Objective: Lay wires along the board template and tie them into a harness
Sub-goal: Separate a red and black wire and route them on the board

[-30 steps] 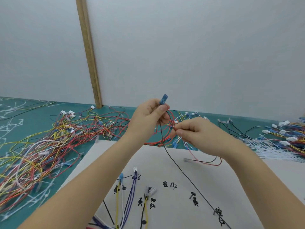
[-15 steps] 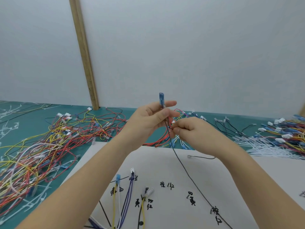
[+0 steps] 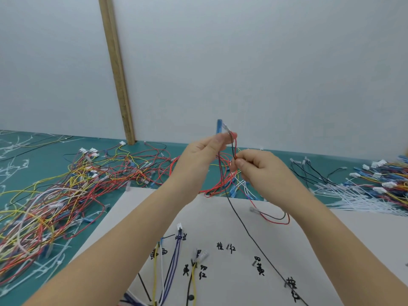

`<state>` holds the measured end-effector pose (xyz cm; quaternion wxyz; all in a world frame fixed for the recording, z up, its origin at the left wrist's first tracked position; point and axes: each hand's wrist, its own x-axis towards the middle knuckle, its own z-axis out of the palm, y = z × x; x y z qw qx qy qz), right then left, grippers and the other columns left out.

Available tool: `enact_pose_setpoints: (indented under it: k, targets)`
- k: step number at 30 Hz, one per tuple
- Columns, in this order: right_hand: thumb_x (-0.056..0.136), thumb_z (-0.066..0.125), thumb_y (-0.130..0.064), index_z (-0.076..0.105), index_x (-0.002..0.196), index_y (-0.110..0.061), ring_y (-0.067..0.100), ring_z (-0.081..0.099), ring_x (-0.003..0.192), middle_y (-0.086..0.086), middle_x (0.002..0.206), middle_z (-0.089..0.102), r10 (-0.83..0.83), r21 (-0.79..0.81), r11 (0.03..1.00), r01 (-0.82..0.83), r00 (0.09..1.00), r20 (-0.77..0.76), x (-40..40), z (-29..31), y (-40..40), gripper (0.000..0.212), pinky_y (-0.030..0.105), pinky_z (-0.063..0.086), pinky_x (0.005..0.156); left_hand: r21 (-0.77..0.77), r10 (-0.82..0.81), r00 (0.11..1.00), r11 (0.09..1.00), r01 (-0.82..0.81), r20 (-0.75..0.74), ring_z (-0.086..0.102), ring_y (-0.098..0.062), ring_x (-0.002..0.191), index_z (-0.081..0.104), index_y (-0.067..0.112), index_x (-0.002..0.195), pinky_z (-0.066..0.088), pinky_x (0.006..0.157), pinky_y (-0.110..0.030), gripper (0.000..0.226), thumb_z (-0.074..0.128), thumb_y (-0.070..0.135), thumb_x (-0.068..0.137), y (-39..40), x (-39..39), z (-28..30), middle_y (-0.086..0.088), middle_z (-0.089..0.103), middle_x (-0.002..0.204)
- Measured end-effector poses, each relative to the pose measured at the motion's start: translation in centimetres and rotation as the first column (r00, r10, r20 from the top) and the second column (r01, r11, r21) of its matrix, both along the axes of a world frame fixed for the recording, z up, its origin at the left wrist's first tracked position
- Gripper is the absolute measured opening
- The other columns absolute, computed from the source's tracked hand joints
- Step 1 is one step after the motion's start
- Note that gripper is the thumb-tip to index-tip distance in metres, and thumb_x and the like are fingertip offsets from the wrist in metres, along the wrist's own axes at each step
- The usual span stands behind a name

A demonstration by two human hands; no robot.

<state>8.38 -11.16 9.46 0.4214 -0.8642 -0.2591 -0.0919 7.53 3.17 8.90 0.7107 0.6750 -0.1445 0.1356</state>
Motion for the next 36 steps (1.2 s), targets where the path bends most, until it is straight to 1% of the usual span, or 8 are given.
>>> enact_pose_setpoints:
  k: [4,8,12,15,18,23,29,36]
  targets:
    - [0.092,0.046,-0.013,0.047,0.058,-0.028,-0.004,0.044,0.049,-0.026,0.046,0.049,0.027,-0.156,0.988,-0.015,0.996,0.08,-0.8,0.1,0.4,0.037,0.011,0.034,0.052,-0.223,-0.166,0.984,0.963,0.148,-0.066,0.065,-0.007,0.074,0.065,0.012,0.085,0.053,0.061,-0.018,0.025,0.043,0.017,0.094,-0.9,-0.4,0.0,0.005,0.071,0.081]
    - [0.091,0.048,-0.015,0.049,0.058,-0.023,-0.001,0.044,0.051,-0.016,0.049,0.051,0.009,-0.117,0.993,0.008,0.99,0.14,-1.3,0.7,0.7,0.034,0.013,0.034,0.051,-0.489,-0.211,0.974,0.861,0.143,-0.086,0.064,-0.009,0.058,0.053,0.009,0.076,0.052,0.056,-0.02,0.029,0.035,0.014,0.098,-1.3,-0.6,0.9,0.005,0.062,0.055]
    - [0.089,0.054,-0.029,0.059,0.088,-0.029,-0.007,0.048,0.085,-0.022,0.087,0.055,-0.077,0.112,0.992,0.053,0.971,0.226,-1.0,2.4,-0.8,0.005,0.001,0.031,0.071,-0.701,-0.196,0.979,0.706,0.102,-0.055,0.04,-0.004,0.036,0.045,0.011,0.074,0.05,0.047,-0.018,0.029,0.032,0.017,0.099,-0.8,-0.6,2.1,0.008,0.037,0.041]
    - [0.07,0.055,-0.061,0.051,0.103,-0.052,-0.023,0.039,0.107,-0.039,0.108,0.048,0.112,0.029,0.993,-0.111,0.994,-0.009,-1.5,2.6,-1.4,0.034,-0.003,0.03,0.078,-0.76,-0.245,0.967,0.642,0.103,-0.077,0.024,-0.003,0.03,0.043,0.012,0.072,0.027,0.032,-0.013,0.031,0.032,0.021,0.099,-0.2,-0.7,2.5,0.008,0.027,0.041]
    - [0.061,0.062,-0.063,0.045,0.109,-0.06,-0.023,0.043,0.106,-0.038,0.115,0.051,0.305,-0.108,0.94,-0.324,0.938,-0.163,-2.2,1.3,0.0,0.05,-0.002,0.034,0.082,-0.767,-0.313,0.946,0.626,0.138,-0.085,0.02,-0.002,0.028,0.043,0.013,0.069,0.017,0.028,-0.012,0.033,0.032,0.023,0.099,-0.2,-1.0,2.5,0.008,0.022,0.04]
    - [0.082,0.053,-0.03,0.066,0.074,-0.029,0.023,0.061,0.103,-0.009,0.097,0.07,0.359,-0.043,0.918,-0.393,0.874,-0.329,-1.8,-1.9,2.0,0.015,0.035,0.047,0.089,-0.75,-0.279,0.958,0.647,0.136,-0.068,0.02,-0.002,0.026,0.041,0.016,0.065,0.012,0.029,-0.013,0.036,0.031,0.024,0.099,0.6,-1.1,3.0,0.009,0.022,0.038]
    - [0.096,0.043,-0.017,0.053,0.064,-0.02,0.009,0.052,0.058,-0.009,0.056,0.056,0.285,-0.029,0.952,-0.305,0.918,-0.275,-0.4,-2.1,0.8,0.033,0.019,0.042,0.062,-0.799,-0.08,0.989,0.599,-0.051,-0.123,0.018,-0.005,0.027,0.029,0.019,0.055,0.017,0.03,-0.015,0.038,0.03,0.021,0.092,4.9,0.2,3.9,0.008,0.018,0.036]
    - [0.095,0.046,-0.021,0.06,0.068,-0.022,-0.002,0.042,0.048,-0.011,0.052,0.046,0.103,-0.195,0.973,-0.119,0.99,-0.092,1.3,-1.4,-2.1,0.03,0.012,0.033,0.052,-0.319,0.202,0.976,0.922,-0.219,-0.086,0.048,-0.009,0.052,0.047,0.016,0.065,0.043,0.054,-0.02,0.035,0.041,0.031,0.097,5.1,2.1,1.5,0.003,0.055,0.056]
